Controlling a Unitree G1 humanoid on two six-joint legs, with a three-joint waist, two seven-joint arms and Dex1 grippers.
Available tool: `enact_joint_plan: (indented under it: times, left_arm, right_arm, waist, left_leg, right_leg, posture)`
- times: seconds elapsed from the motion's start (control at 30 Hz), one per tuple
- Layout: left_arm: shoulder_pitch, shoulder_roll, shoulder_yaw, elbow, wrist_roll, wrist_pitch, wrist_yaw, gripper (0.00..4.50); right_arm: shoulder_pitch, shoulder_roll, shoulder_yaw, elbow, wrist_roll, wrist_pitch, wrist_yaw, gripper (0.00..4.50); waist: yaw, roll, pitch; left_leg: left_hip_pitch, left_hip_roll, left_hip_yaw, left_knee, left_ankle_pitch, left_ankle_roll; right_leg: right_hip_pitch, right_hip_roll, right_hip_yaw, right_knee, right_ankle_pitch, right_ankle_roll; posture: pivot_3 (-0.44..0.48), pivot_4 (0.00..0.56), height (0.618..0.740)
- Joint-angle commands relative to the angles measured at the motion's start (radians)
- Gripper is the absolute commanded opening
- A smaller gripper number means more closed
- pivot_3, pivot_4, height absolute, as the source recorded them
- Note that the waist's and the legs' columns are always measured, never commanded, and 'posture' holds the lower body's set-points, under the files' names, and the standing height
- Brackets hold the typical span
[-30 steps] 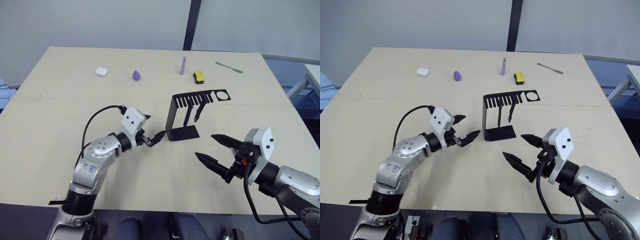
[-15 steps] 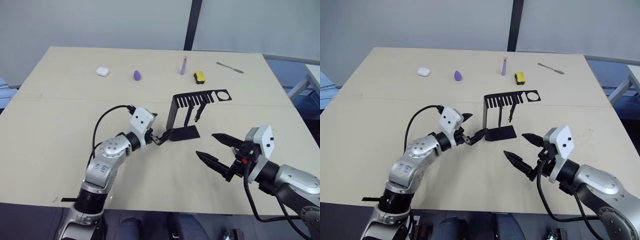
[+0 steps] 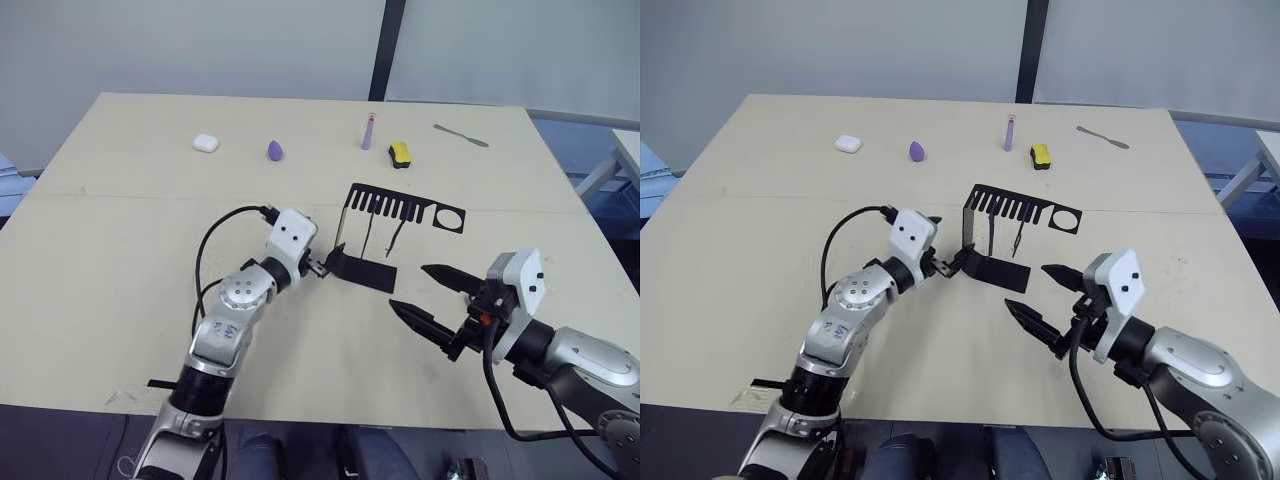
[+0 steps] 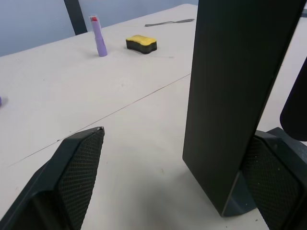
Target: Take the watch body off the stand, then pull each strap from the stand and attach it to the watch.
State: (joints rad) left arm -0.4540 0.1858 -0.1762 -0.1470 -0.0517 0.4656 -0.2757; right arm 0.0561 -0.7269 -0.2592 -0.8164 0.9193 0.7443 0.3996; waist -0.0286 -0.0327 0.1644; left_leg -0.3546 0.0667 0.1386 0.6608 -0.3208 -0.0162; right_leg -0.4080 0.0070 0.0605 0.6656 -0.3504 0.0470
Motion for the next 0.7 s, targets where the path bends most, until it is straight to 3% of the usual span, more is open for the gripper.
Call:
enact_joint_plan:
  times: [0.03,0.17,0.6,0.63,0.7]
  left_arm:
    - [-0.025,-0.017,-0.005,0.001,0.006,-0.040,-0.007,4.50]
    - [-0.039,-0.034,0.001,0.028,0.007,-0.050,-0.002,3.34]
    - [-0.056,-0.062,-0.001,0.047,0.015,-0.068,-0.005,3.34]
    - [-0.060,-0.063,0.001,0.051,0.015,-0.071,-0.005,2.92]
    - [-0.065,-0.066,0.002,0.057,0.013,-0.073,-0.007,2.52]
  right_arm:
    - [-0.007,0.003,-0.002,-0.022,-0.008,-0.010,-0.015,4.49]
    - [-0.009,0.001,0.001,-0.023,-0.010,-0.011,-0.019,4.50]
    - [-0.019,0.008,0.012,-0.022,-0.026,-0.012,-0.031,4.50]
    - [-0.021,0.009,0.013,-0.021,-0.027,-0.012,-0.031,4.50]
    - [-0.024,0.011,0.014,-0.019,-0.028,-0.012,-0.032,4.50]
  waist:
    - [0.000,0.000,0.000]
    - [0.000,0.000,0.000]
    - [0.000,0.000,0.000]
    - [0.000,0.000,0.000]
    - [0.000,0.000,0.000]
  left_leg:
    - [0.000,0.000,0.000,0.000,0.000,0.000]
    - [0.000,0.000,0.000,0.000,0.000,0.000]
    - [0.000,0.000,0.000,0.000,0.000,0.000]
    - [0.000,0.000,0.000,0.000,0.000,0.000]
    - [0.000,0.000,0.000,0.000,0.000,0.000]
  right_leg:
    - [0.000,0.000,0.000,0.000,0.000,0.000]
    - [0.000,0.000,0.000,0.000,0.000,0.000]
    - [0.000,0.000,0.000,0.000,0.000,0.000]
    - [0.000,0.000,0.000,0.000,0.000,0.000]
    - [0.000,0.000,0.000,0.000,0.000,0.000]
  posture:
    - [0.000,0.150,0.740]
    - [0.000,0.150,0.740]
    - [0.000,0.150,0.740]
    - [0.000,0.150,0.740]
    - [0.000,0.150,0.740]
